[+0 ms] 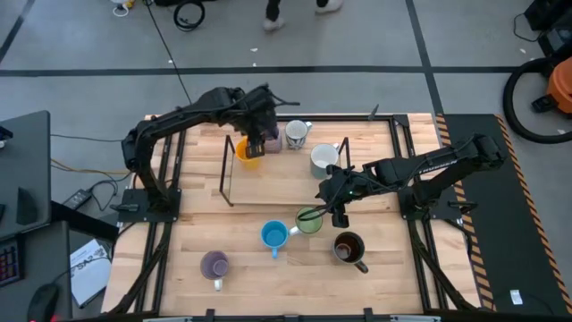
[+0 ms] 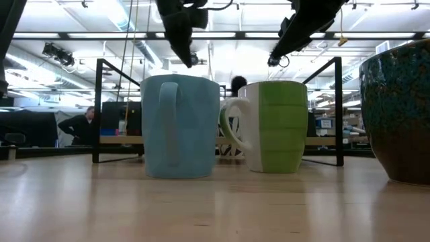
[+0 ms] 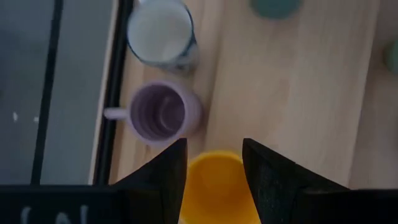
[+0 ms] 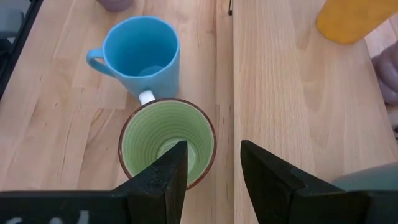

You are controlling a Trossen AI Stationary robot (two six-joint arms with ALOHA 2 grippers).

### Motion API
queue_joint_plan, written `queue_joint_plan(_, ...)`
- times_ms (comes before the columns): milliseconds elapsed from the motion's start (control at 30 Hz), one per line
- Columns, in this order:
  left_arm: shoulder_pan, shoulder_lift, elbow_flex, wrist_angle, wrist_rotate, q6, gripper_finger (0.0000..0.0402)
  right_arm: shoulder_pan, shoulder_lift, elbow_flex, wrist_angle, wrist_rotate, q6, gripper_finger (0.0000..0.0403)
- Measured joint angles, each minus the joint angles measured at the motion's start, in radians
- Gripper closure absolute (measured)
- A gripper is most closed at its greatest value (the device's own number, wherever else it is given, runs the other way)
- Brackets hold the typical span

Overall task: Place coffee mugs
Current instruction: Put the white mug on the shelf

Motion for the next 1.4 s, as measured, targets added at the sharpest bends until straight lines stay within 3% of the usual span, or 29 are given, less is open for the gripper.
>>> queue_joint_plan(267, -0.032, -0.205, -0.229, 0.303, 0.023, -0.011, 0.0239, 0.002, 0.000, 0.000, -0.001, 0.001, 0.011, 0.0248)
queue_joint_plan(633, -0.110, -0.493, -0.554, 0.548, 0.021, -0.073, 0.0239, -0.050, 0.000, 0.010, 0.111, -0.021, -0.032, 0.0253)
queue_joint_plan(1067, -0.196, -0.682, -0.894, 0.810, 0.014, -0.177, 0.0240, -0.103, 0.002, 0.112, 0.055, -0.070, -0.046, 0.0255)
queue_joint_plan(1400, -0.264, -0.746, -1.012, 0.888, -0.037, -0.272, 0.0240, -0.132, 0.002, 0.192, 0.009, -0.043, -0.128, 0.0255)
